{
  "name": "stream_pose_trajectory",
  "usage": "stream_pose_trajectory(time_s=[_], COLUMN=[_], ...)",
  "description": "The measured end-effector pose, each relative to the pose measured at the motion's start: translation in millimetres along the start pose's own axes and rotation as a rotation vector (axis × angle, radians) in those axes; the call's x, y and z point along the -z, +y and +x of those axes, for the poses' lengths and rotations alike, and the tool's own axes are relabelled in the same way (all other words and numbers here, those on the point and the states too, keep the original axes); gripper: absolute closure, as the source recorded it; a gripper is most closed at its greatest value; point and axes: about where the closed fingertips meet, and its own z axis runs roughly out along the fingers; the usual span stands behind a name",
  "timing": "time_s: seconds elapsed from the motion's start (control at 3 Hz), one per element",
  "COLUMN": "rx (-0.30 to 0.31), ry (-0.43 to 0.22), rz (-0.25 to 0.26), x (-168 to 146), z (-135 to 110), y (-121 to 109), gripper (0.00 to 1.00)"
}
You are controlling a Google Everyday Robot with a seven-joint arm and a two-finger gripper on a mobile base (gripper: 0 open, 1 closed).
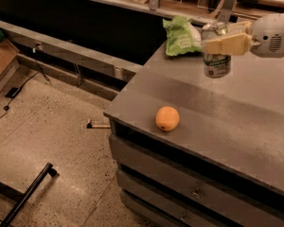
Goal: Place 7up can upright
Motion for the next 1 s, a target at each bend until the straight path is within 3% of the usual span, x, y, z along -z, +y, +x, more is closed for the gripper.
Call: stream_pose_trajectory(time_s=[0.33,1.0], rx=[0.061,0.051], ry=[-0.077,-0.167], rz=[0.045,0.052], x=[-10.8,-39.0], z=[1.7,15.6], y=[-1.3,-5.9], gripper=[1.0,1.0])
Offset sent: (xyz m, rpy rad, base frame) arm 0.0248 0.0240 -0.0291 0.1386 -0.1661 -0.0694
